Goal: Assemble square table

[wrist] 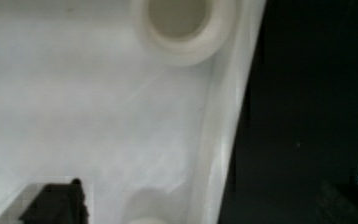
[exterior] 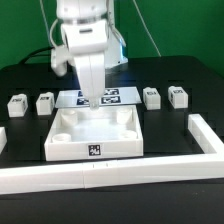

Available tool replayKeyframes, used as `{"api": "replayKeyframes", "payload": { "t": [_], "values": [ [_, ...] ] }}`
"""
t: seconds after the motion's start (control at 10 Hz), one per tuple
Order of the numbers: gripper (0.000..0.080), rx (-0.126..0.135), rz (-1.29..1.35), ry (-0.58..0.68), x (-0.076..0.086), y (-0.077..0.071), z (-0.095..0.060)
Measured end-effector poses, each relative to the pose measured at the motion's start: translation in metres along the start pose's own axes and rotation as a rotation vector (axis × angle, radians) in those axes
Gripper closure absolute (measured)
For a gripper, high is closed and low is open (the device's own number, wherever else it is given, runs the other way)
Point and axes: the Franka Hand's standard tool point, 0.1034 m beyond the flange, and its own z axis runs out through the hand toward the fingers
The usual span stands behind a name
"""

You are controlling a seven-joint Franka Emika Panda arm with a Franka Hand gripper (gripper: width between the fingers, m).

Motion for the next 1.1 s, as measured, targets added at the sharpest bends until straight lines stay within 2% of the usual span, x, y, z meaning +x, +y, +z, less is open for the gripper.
{"api": "replayKeyframes", "payload": {
  "t": [0.3, 0.4, 0.5, 0.6, 0.7, 0.8, 0.9, 1.0, 1.1],
  "values": [
    [0.015, 0.005, 0.03, 0.005, 0.0046, 0.0082, 0.011],
    [0.015, -0.004, 0.029, 0.005, 0.0041, 0.0098, 0.0122],
    [0.0235, -0.004, 0.032, 0.005, 0.0031, 0.0096, 0.0122],
    [0.0371, -0.004, 0.033, 0.005, 0.0029, 0.0095, 0.0123],
    [0.0371, -0.003, 0.033, 0.005, 0.0027, 0.0094, 0.0124],
    [0.0559, -0.003, 0.034, 0.005, 0.0024, 0.0092, 0.0126],
    [0.0693, -0.003, 0.034, 0.005, 0.0022, 0.0091, 0.0127],
    [0.0693, -0.008, 0.036, 0.004, 0.0017, 0.0103, 0.012],
    [0.074, -0.009, 0.036, 0.004, 0.0016, 0.0105, 0.0119]
  ]
}}
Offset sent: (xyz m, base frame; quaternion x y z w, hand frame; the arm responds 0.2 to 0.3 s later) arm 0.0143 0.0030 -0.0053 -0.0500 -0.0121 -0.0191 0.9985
